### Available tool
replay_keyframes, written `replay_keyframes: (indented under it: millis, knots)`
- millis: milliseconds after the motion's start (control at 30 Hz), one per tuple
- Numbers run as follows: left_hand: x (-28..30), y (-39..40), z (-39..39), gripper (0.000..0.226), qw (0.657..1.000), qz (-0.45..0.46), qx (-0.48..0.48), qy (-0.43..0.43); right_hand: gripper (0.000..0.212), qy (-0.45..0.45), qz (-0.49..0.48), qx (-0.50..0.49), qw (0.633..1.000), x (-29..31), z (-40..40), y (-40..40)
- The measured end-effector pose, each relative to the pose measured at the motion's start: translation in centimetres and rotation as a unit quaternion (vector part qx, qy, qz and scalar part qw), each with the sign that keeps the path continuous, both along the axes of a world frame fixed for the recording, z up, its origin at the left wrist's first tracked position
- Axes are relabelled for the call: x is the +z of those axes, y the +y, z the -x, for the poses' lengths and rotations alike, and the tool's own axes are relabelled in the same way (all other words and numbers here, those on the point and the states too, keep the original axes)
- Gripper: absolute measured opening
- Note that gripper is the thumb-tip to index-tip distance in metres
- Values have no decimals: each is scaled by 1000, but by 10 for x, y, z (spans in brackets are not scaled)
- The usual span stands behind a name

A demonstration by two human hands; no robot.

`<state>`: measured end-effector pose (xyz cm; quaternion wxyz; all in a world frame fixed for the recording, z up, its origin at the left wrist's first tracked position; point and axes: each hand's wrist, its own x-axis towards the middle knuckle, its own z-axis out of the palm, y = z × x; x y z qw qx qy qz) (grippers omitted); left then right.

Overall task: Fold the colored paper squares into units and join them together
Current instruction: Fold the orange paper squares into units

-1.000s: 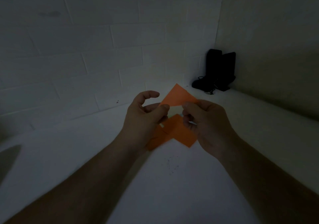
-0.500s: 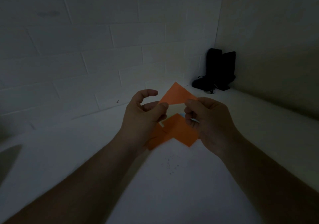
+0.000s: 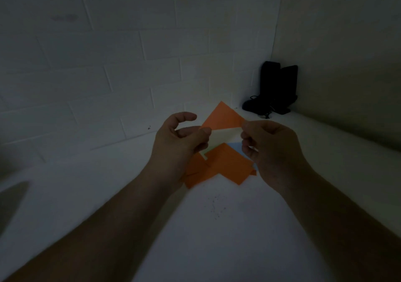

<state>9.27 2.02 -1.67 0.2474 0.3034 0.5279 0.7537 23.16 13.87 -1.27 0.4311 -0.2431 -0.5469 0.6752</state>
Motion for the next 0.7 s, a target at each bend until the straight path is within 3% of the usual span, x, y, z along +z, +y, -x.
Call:
replay_keyframes:
  millis: [233, 533, 600, 700]
  knots:
    - [4, 0, -3, 27, 998, 15, -23, -48, 22, 36, 47, -4, 998, 1, -3, 2]
    - [-2, -4, -9, 32, 980, 98, 31, 171, 35, 62, 59, -4, 996, 7, -5, -3]
    - [-1, -4, -12, 33, 985, 80, 18, 149, 31, 33, 33, 6, 999, 6, -3, -8]
    - [0, -2, -14, 36, 992, 46, -8, 120, 18, -57, -86, 35, 994, -3, 3, -21]
